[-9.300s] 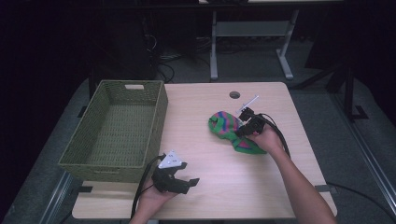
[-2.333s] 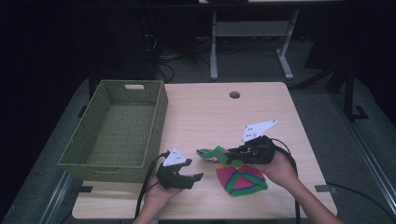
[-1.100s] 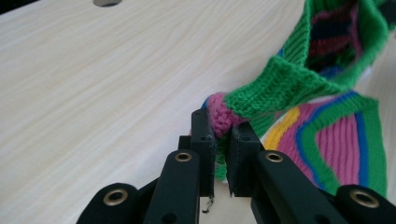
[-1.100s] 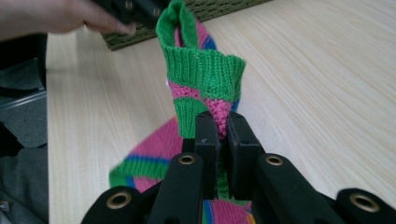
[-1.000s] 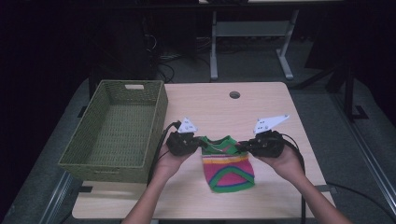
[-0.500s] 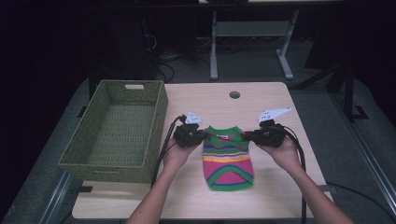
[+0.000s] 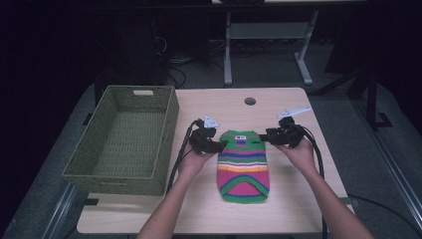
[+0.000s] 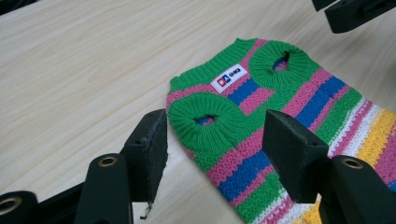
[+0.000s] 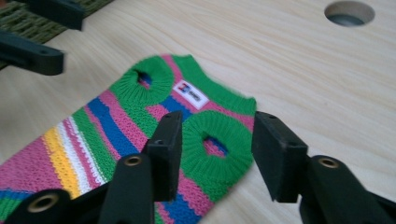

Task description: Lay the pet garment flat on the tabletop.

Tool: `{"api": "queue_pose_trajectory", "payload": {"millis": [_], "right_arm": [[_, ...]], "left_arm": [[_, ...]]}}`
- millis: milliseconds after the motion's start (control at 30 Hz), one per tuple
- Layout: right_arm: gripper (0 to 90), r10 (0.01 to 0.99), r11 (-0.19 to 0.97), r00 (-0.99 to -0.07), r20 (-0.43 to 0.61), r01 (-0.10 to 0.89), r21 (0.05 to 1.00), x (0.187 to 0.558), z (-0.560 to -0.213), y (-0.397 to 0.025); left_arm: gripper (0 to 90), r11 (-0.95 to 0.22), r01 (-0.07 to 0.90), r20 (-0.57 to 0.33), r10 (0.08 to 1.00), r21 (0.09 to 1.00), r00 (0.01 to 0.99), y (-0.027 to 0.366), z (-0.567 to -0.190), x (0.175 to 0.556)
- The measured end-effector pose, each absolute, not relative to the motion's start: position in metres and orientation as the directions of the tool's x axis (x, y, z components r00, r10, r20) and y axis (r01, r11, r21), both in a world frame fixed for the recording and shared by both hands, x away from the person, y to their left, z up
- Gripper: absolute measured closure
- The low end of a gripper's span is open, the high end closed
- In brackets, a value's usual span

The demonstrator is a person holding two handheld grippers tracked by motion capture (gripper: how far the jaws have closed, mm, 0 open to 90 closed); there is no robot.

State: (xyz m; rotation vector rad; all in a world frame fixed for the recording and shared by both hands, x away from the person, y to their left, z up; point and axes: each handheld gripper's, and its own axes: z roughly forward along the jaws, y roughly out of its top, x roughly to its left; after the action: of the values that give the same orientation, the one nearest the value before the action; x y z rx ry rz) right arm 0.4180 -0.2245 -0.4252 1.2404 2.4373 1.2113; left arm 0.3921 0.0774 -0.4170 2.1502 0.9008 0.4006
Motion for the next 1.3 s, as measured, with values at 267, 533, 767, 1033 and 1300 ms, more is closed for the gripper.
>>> {"api": "queue_pose_trajectory", "payload": {"millis": [267, 533, 767, 1033, 1300], "right_arm": [[48.2, 0.713, 0.336, -0.654, 0.253, 0.636, 0.695, 0.416, -0.434, -0.228], [46.1, 0.682, 0.340, -0.676, 0.279, 0.631, 0.697, 0.412, -0.438, -0.233], [40.8, 0.674, 0.335, -0.674, 0.303, 0.644, 0.688, 0.410, -0.441, -0.242], [36.8, 0.671, 0.327, -0.678, 0.299, 0.633, 0.702, 0.405, -0.439, -0.252], [32.8, 0.662, 0.310, -0.681, 0.314, 0.630, 0.712, 0.397, -0.443, -0.257]], "left_arm": [[40.0, -0.452, 0.499, -0.042, 0.708, 0.739, 0.705, 0.087, -0.426, 0.388], [40.4, -0.432, 0.531, -0.098, 0.702, 0.729, 0.706, 0.095, -0.432, 0.386], [37.7, -0.419, 0.547, -0.132, 0.695, 0.725, 0.707, 0.093, -0.434, 0.386], [28.3, -0.410, 0.557, -0.137, 0.705, 0.722, 0.696, 0.094, -0.439, 0.383], [24.4, -0.423, 0.561, -0.137, 0.700, 0.711, 0.701, 0.092, -0.442, 0.377]]}}
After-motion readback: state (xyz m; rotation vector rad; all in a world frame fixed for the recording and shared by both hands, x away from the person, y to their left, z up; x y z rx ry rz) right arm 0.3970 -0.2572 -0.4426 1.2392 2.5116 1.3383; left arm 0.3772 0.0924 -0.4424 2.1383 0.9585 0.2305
